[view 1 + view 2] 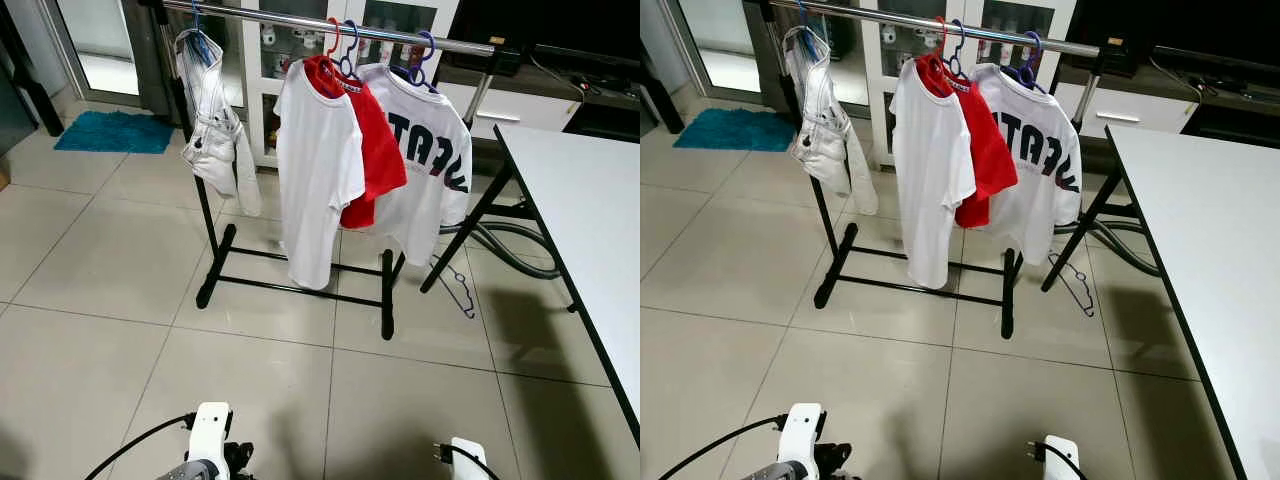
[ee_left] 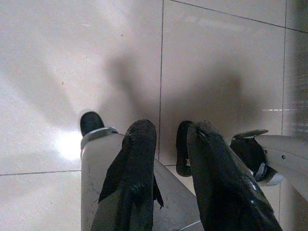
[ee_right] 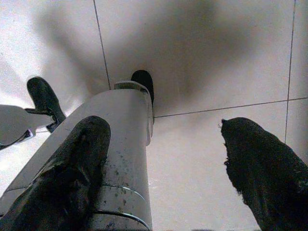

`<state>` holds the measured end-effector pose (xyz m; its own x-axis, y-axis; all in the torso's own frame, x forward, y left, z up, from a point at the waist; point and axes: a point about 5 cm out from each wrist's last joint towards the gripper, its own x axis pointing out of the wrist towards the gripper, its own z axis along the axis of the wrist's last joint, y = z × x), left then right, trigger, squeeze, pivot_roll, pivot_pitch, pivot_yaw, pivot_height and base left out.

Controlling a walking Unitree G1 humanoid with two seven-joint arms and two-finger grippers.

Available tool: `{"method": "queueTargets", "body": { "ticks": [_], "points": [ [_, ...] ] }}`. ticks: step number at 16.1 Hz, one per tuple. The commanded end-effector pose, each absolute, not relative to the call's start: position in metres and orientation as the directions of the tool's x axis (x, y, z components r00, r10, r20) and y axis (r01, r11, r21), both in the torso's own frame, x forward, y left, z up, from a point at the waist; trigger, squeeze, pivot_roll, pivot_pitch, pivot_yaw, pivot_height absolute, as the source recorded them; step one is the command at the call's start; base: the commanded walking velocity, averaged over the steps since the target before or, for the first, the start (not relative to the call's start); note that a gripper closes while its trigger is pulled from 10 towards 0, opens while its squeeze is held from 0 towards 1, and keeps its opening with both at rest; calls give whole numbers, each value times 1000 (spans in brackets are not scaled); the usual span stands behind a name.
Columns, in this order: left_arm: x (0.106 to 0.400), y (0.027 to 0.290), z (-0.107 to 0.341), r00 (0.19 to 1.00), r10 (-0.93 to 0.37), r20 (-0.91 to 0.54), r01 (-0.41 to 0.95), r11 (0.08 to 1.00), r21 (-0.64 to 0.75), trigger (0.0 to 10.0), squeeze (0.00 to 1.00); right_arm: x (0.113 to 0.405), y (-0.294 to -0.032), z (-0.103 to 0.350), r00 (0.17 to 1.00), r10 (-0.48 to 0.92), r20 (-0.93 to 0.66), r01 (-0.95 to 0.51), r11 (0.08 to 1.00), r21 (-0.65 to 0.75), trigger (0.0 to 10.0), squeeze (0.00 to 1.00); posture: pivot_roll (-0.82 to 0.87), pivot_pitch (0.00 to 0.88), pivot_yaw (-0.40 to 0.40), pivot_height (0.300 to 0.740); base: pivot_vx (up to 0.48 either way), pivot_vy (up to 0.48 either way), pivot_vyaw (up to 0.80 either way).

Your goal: Hang hanger

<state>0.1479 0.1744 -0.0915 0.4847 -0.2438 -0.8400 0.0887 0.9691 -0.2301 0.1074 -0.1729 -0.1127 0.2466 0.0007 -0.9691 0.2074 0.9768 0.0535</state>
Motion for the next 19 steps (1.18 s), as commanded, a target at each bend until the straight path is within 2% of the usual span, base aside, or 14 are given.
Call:
{"method": "queueTargets", "body": {
  "ticks": [1,12,13,17,18,19],
  "points": [
    [192,179,-81,448,-32,-894,279,954,106,10000,0,143,-155,-105,332,-28,-943,48,999,-13,10000,0,-100,0,67,740,0,0,0],
    [192,179,-81,448,-32,-894,279,954,106,10000,0,143,-155,-105,332,-28,-943,48,999,-13,10000,0,-100,0,67,740,0,0,0],
    [196,177,-79,436,-74,-897,339,937,87,10000,1000,154,-151,-101,372,9,-928,12,1000,15,10000,1000,-99,0,83,740,0,0,0],
    [198,173,-78,444,-106,-890,349,935,63,10000,1000,161,-149,-98,418,55,-907,-8,998,57,10000,1000,-97,0,73,740,0,0,0],
    [204,171,-75,481,-108,-870,327,943,63,10000,1000,173,-153,-93,481,47,-876,-12,999,47,10000,1000,-89,0,61,740,0,0,0],
    [206,171,-74,494,-108,-863,322,944,66,10000,1000,175,-154,-91,496,43,-867,-9,999,44,10000,1000,-89,0,61,740,0,0,0]
  ]
}}
